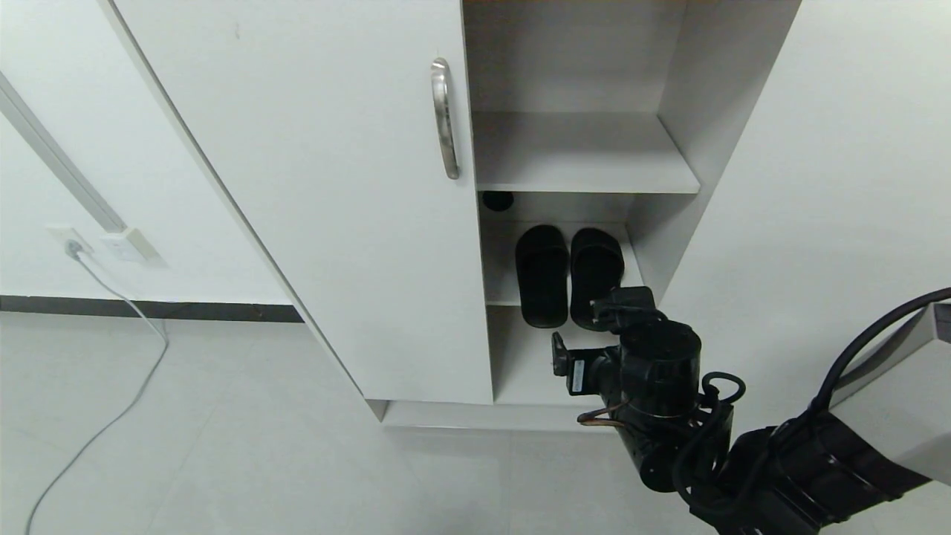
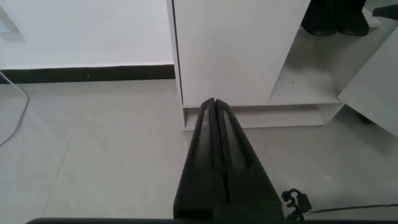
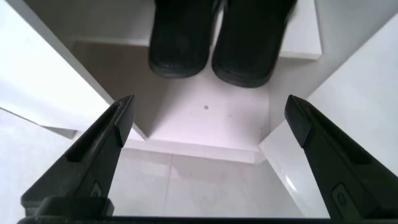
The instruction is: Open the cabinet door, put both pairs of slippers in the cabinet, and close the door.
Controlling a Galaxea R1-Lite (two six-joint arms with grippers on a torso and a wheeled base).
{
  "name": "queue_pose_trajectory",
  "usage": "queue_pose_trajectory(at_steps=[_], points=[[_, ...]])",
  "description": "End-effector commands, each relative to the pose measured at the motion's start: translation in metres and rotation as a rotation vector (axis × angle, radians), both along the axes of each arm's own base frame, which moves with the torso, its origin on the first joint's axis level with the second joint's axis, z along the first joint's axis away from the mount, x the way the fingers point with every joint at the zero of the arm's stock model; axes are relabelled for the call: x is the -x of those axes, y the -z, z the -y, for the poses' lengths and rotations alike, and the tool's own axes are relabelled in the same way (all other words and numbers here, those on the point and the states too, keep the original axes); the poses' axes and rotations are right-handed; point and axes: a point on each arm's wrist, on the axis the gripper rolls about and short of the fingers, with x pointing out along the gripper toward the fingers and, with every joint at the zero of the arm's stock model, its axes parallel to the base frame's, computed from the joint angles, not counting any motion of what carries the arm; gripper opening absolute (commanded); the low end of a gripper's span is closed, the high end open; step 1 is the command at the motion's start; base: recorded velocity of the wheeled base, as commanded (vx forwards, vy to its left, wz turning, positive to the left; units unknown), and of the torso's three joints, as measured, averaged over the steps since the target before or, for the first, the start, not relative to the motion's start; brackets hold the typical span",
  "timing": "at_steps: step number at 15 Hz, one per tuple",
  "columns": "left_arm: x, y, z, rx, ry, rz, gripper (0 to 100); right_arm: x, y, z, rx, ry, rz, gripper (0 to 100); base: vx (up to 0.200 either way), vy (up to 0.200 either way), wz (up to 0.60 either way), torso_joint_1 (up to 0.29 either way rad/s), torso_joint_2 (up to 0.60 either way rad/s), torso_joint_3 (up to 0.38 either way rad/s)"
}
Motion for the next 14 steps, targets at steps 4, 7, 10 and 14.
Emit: queue_pose_trajectory(at_steps=[4, 7, 10, 14], points=[[-0.0001, 0.0, 0.0, 0.0, 0.0, -0.002, 0, 0.0025, -0.0004, -0.002, 0.0, -0.009, 0.001, 100, 0.0, 0.0, 0.0, 0.0, 0.0, 0.0], [-0.0001, 0.0, 0.0, 0.0, 0.0, -0.002, 0, 0.0028, -0.0004, -0.0023, 0.002, -0.009, 0.002, 100, 0.0, 0.0, 0.0, 0.0, 0.0, 0.0], [-0.0001, 0.0, 0.0, 0.0, 0.0, -0.002, 0, 0.0023, 0.0001, -0.0021, 0.003, -0.007, 0.001, 100, 0.0, 0.0, 0.0, 0.0, 0.0, 0.0], [-0.0001, 0.0, 0.0, 0.0, 0.0, -0.002, 0, 0.0038, 0.0002, 0.0004, 0.008, -0.006, -0.002, 100, 0.0, 0.0, 0.0, 0.002, 0.0, 0.125]])
